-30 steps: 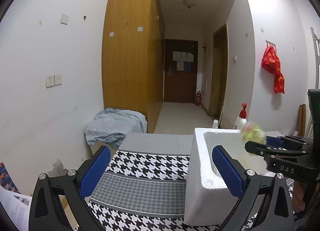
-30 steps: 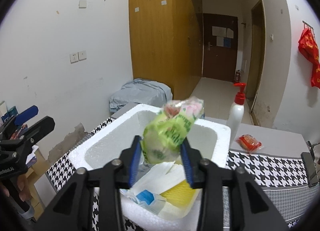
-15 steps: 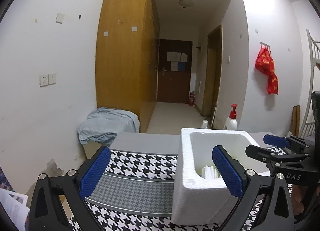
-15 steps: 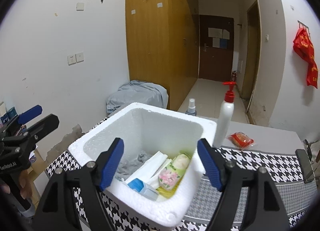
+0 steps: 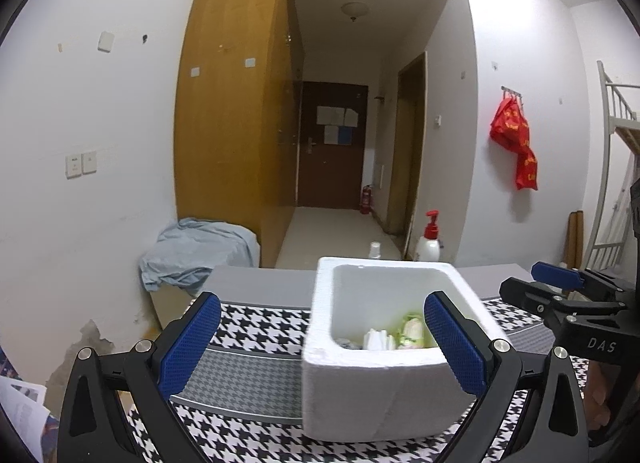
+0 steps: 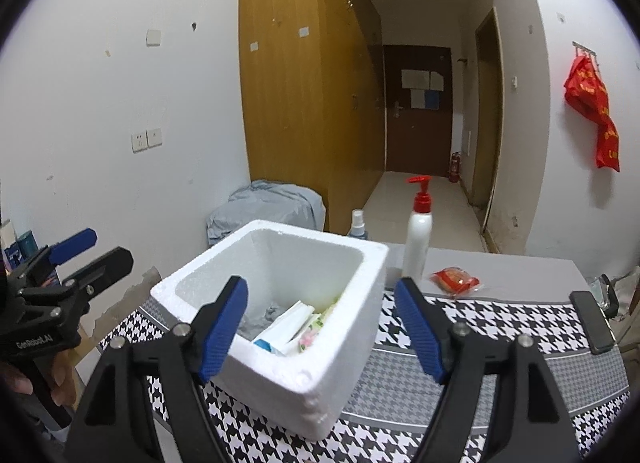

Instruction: Organize soft objects

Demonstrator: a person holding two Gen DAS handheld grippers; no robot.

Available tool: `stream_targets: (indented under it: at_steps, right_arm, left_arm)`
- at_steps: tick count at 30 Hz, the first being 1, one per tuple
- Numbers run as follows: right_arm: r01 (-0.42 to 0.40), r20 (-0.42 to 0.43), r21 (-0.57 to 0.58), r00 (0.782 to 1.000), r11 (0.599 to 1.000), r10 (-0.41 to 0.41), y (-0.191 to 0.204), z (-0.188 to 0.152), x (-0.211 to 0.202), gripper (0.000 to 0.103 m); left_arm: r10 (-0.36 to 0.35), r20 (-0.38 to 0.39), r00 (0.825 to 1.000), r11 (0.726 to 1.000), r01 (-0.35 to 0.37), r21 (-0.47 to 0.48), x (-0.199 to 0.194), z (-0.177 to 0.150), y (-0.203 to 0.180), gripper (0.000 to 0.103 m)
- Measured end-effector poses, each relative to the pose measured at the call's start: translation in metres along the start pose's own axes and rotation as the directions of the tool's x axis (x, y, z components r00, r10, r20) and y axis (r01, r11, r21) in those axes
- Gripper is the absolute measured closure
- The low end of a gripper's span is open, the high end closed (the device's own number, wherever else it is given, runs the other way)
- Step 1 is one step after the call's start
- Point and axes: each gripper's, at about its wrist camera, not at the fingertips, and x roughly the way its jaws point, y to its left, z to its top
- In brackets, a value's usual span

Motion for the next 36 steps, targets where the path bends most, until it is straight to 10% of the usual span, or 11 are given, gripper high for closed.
stream_targets:
  at_steps: [11, 36]
  right_arm:
    - [0.057, 0.094, 0.000, 0.994, 0.998, -0.057, -0.016, -0.011, -0.052, 0.001]
    - [0.101, 0.180, -0.013, 0.979, 0.995, -0.097, -0.019, -0.038, -0.113, 0.000]
  left_arm:
    - [-0.062, 0.016, 0.998, 0.998, 0.062, 0.018, -0.019, 0.001, -0.030, 0.001]
    - [-0.125, 0.068, 0.990, 0.992, 0.124, 0.020, -0.069, -0.007, -0.059, 0.001]
